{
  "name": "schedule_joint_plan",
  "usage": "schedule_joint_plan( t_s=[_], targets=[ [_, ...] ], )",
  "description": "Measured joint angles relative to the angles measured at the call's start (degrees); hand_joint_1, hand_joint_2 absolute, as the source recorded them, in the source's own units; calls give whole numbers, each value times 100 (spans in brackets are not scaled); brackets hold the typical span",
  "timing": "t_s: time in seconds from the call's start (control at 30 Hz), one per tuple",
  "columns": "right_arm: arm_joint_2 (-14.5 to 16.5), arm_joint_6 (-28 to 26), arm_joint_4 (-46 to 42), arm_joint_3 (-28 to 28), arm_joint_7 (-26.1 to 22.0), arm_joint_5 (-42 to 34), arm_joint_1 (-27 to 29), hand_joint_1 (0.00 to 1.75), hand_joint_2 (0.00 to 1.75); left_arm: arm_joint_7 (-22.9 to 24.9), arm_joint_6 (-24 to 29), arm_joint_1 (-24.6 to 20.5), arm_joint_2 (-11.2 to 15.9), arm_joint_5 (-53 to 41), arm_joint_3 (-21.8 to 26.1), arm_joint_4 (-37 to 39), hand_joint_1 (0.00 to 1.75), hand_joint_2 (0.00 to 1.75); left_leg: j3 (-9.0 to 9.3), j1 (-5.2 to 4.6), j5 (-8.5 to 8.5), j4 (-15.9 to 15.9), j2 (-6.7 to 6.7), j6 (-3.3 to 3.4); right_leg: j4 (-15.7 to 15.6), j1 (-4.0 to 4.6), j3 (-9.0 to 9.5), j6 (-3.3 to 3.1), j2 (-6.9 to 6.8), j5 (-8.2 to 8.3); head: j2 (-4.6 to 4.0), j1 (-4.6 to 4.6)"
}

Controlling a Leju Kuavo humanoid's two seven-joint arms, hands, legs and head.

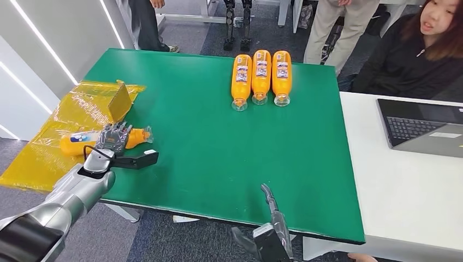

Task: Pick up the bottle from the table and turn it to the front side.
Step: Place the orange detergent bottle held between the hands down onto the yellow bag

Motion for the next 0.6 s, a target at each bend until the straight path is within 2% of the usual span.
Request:
schedule_joint_plan(
  t_s=[0.23, 0.3, 0.4, 0.5, 0.6],
  targets=[
    [-8, 145, -17, 28, 69, 71, -9, 0, 175, -72, 238, 60, 74, 9, 63, 0, 0, 175, 4, 1, 1, 0, 1, -2, 4, 0, 0, -1, 1, 1, 0, -1],
    [-8, 166, -25, 26, 81, 108, -9, 0, 175, -223, 522, 73, 64, 79, 171, -1, 0, 175, 4, 1, 2, 1, 1, -3, 3, 0, -4, -2, 1, 1, 0, 0],
    [-6, 143, -45, -9, 101, 167, 5, 0, 175, -502, 1261, 73, -22, 136, 394, -47, 0, 175, 3, 0, 3, 2, 0, -3, 2, 0, -6, -2, -1, 2, 0, 1],
    [1, 74, -103, -88, 110, 294, 57, 0, 175, -1058, 1889, 107, -216, 358, 727, -316, 0, 175, 2, -3, 3, 2, -3, -2, 0, -2, -3, -1, -3, 2, 0, 1],
    [9, -36, -215, -210, 98, 417, 168, 0, 175, -1928, 1912, 512, -472, 943, 1251, -1269, 0, 175, 2, -10, -2, 2, 5, 2, -3, -8, -1, 1, 4, 3, 0, 2]
  ],
)
